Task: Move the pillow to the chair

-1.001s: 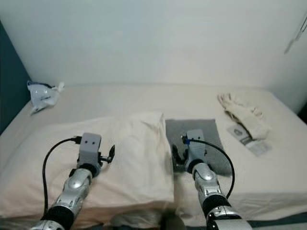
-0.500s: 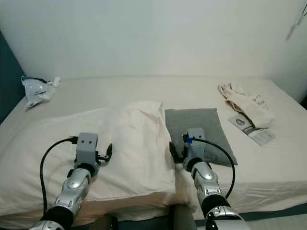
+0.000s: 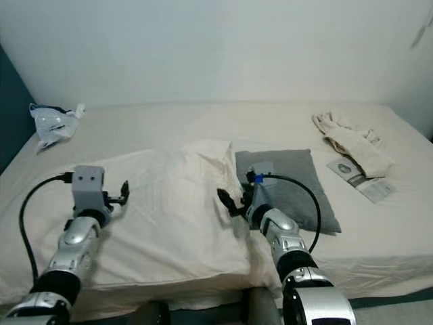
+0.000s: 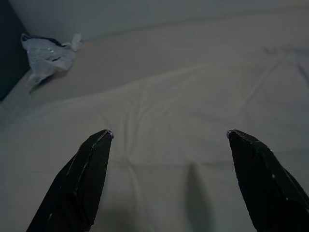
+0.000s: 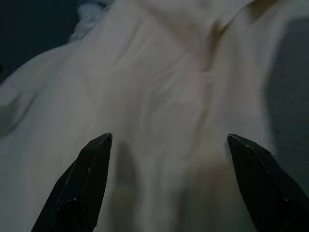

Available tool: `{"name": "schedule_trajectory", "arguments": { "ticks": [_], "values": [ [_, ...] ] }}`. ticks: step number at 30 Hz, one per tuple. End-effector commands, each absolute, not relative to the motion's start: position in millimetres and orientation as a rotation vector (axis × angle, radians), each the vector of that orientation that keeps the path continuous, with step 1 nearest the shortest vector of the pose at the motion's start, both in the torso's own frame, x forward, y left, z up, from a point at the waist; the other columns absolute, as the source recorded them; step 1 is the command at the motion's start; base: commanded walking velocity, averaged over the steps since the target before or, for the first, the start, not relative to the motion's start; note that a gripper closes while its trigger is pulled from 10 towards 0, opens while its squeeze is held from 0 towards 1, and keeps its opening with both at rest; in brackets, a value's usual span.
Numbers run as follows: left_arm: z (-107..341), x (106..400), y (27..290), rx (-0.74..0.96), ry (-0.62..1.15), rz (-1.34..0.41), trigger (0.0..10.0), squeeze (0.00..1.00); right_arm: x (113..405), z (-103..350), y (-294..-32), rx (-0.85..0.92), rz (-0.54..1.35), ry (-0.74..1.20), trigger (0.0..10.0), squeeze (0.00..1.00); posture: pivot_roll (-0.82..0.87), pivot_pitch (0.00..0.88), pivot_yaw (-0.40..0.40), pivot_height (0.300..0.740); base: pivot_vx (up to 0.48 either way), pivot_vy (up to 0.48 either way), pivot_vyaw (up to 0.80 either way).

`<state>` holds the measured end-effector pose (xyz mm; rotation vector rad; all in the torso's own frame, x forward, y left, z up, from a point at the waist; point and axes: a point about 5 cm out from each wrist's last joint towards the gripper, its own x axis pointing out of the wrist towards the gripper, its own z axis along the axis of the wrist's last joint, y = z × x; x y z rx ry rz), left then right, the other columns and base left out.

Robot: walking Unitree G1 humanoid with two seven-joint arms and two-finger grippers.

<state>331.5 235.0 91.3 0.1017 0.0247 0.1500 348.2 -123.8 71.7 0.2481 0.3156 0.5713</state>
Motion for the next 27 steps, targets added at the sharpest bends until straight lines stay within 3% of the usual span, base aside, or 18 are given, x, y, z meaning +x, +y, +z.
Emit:
{"name": "schedule_trajectory", "arguments": {
  "ticks": [1,10,13,22,27],
  "values": [
    [93.7,332.5,240.4,0.102,0.035,0.153,10.0,0.0,348.3,70.0,-118.1,0.302,0.592,0.364,10.0,0.0,0.01,0.092,-0.033,0.611,0.0,0.0,0.0],
    [112.6,332.3,255.2,0.114,-0.026,0.157,10.0,0.0,368.2,89.5,-109.8,0.502,0.405,0.431,10.0,0.0,0.05,0.143,-0.043,0.611,0.0,0.0,0.0],
    [114.1,329.2,260.1,0.124,-0.032,0.168,10.0,0.0,373.1,99.6,-93.6,0.562,0.414,0.484,10.0,0.0,0.05,0.161,-0.044,0.611,0.0,0.0,0.0],
    [108.9,323.9,255.1,0.122,-0.019,0.163,10.0,0.0,366.2,103.4,-59.1,0.511,0.589,0.606,10.0,0.0,0.05,0.179,-0.067,0.611,0.0,0.0,0.0],
    [108.6,322.6,248.6,0.113,-0.025,0.156,10.0,0.0,352.3,80.9,-56.2,0.356,0.591,0.735,10.0,0.0,0.04,0.18,-0.081,0.611,0.0,0.0,0.0]
  ]
}}
